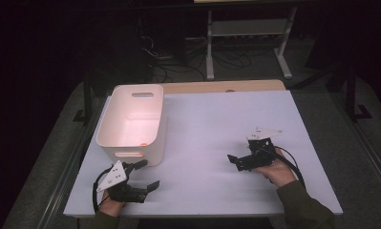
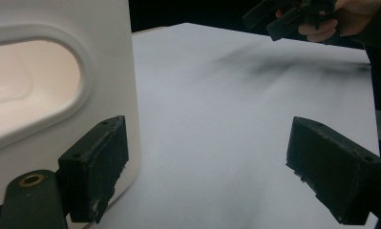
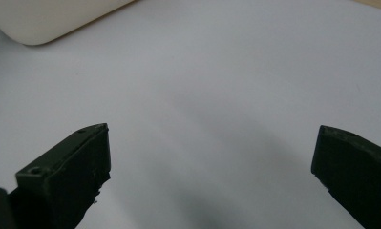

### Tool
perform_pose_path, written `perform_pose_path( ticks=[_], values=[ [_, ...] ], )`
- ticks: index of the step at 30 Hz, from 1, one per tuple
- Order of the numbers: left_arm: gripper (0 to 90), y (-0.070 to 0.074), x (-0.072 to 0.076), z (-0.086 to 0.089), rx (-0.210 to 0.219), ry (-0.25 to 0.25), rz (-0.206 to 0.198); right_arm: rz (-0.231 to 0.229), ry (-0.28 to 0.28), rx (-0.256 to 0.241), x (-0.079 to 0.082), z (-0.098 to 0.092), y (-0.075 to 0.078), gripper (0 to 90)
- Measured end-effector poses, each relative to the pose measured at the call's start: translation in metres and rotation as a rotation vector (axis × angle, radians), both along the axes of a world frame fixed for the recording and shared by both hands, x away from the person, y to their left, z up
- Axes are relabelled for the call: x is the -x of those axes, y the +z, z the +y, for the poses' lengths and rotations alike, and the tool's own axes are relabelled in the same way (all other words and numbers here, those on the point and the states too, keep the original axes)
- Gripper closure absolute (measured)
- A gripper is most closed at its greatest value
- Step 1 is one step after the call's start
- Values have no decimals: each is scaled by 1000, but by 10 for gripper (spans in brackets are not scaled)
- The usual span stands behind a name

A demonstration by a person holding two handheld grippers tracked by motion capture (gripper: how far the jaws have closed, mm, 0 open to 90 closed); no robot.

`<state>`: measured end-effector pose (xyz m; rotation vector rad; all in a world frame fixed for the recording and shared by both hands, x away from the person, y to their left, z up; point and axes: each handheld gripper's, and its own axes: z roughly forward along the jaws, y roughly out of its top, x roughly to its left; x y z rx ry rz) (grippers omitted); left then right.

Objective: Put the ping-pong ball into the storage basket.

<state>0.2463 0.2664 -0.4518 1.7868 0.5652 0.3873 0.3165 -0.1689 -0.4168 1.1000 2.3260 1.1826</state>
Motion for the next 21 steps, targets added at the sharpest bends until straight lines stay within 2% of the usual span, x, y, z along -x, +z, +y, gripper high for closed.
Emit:
perform_pose_path(
  ticks=[10,12,15,21],
  values=[
    [140,0,0,0,-2,2,-1,-14,-16,1,13,-11,-5,0],
    [140,0,0,0,-1,1,-1,-18,-20,14,16,-14,-7,0],
    [140,0,0,0,-1,1,0,-9,-31,14,20,-18,-11,0],
    [140,0,0,0,0,3,0,-27,-49,16,27,-27,-16,0]
  ],
)
